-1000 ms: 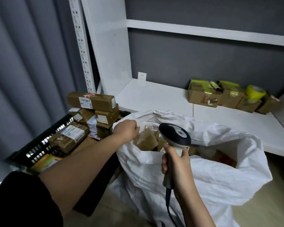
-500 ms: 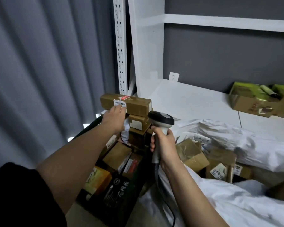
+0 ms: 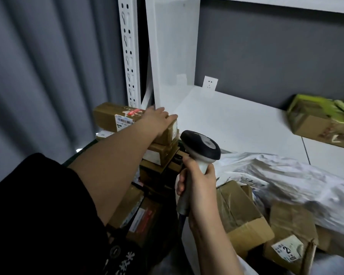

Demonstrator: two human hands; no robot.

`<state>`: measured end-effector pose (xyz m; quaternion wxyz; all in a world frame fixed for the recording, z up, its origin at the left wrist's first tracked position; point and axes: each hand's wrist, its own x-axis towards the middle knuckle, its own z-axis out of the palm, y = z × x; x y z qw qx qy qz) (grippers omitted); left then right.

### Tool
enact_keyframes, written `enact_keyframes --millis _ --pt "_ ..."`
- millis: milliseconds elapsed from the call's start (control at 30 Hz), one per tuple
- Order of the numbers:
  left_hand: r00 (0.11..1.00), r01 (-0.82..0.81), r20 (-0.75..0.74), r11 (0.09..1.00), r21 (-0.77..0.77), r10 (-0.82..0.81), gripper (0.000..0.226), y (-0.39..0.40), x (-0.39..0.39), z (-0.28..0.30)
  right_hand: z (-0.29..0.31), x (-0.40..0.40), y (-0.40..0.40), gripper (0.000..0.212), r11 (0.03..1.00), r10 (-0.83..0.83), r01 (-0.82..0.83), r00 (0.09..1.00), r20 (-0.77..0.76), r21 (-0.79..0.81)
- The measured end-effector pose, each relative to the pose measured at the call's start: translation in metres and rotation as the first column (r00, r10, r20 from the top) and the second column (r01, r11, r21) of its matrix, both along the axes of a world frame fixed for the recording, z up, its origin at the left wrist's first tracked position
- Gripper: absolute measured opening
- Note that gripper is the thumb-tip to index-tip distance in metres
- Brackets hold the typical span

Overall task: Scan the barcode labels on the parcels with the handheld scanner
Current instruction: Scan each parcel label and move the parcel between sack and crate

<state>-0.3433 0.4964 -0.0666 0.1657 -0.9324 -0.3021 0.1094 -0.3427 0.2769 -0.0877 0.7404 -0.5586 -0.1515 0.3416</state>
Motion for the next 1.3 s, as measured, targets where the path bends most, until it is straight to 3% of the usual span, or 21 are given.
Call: enact_keyframes --millis 167,400,567,733,867,933,1033,1100,1133,1167,1200,1267,1300 --pt "0.998 0.062 0.011 0.989 0.132 -0.064 0.073 -0.019 -0.008 0.011 0.004 -0.005 -0.014 0.020 1.000 -0.003 0.003 1.000 -0.012 -0.002" --pt "0.948 0.017 0.303 0.968 0.252 -0.096 0.078 -0.094 -0.094 0.077 0.041 -0.031 -0.063 0.011 0.992 0.103 -0.100 0.994 -0.045 0.073" --pt "0.764 0.106 0.586 0.949 0.298 -0.269 0.097 -0.183 -0.176 0.093 0.074 -0.063 -0.117 0.009 0.982 0.146 -0.116 0.966 -0.215 0.146" --pt "0.592 0.192 0.693 0.907 0.374 -0.411 0.080 -0.282 -0.240 0.077 0.094 -0.088 -0.175 0.007 0.977 0.151 -0.104 0.953 -0.264 0.184" --pt "0.430 0.281 0.711 0.831 0.481 -0.557 0.055 -0.331 -0.264 0.070 0.099 -0.108 -0.212 0.050 0.910 0.382 -0.319 0.894 -0.235 0.265" --pt "0.367 0.327 0.710 0.798 0.507 -0.601 0.040 -0.345 -0.270 0.068 0.096 -0.117 -0.228 0.057 0.864 0.469 -0.389 0.854 -0.227 0.320" --pt "0.391 0.366 0.698 0.797 0.480 -0.600 0.047 -0.357 -0.275 0.075 0.097 -0.123 -0.241 0.073 0.881 0.421 -0.339 0.880 -0.220 0.331" --pt "0.470 0.311 0.766 0.894 0.321 -0.439 0.078 -0.363 -0.274 0.086 0.096 -0.119 -0.245 0.068 0.926 0.309 -0.231 0.918 -0.248 0.298" --pt "0.454 0.233 0.847 0.954 0.189 -0.278 0.088 -0.367 -0.273 0.096 0.096 -0.118 -0.247 0.056 0.946 0.252 -0.179 0.931 -0.265 0.270" --pt "0.372 0.154 0.924 0.988 0.027 -0.084 0.091 -0.372 -0.271 0.107 0.096 -0.116 -0.249 0.043 0.958 0.215 -0.150 0.938 -0.271 0.243" --pt "0.234 0.108 0.963 0.980 -0.165 0.136 0.090 -0.375 -0.270 0.118 0.097 -0.115 -0.252 0.035 0.967 0.188 -0.131 0.947 -0.262 0.221" --pt "-0.109 0.169 0.835 0.838 -0.520 0.540 0.082 -0.368 -0.271 0.130 0.100 -0.113 -0.257 0.031 0.971 0.155 -0.110 0.964 -0.214 0.210" --pt "-0.219 0.256 0.704 0.736 -0.627 0.675 0.078 -0.361 -0.275 0.131 0.099 -0.113 -0.259 0.031 0.974 0.137 -0.099 0.974 -0.179 0.206"
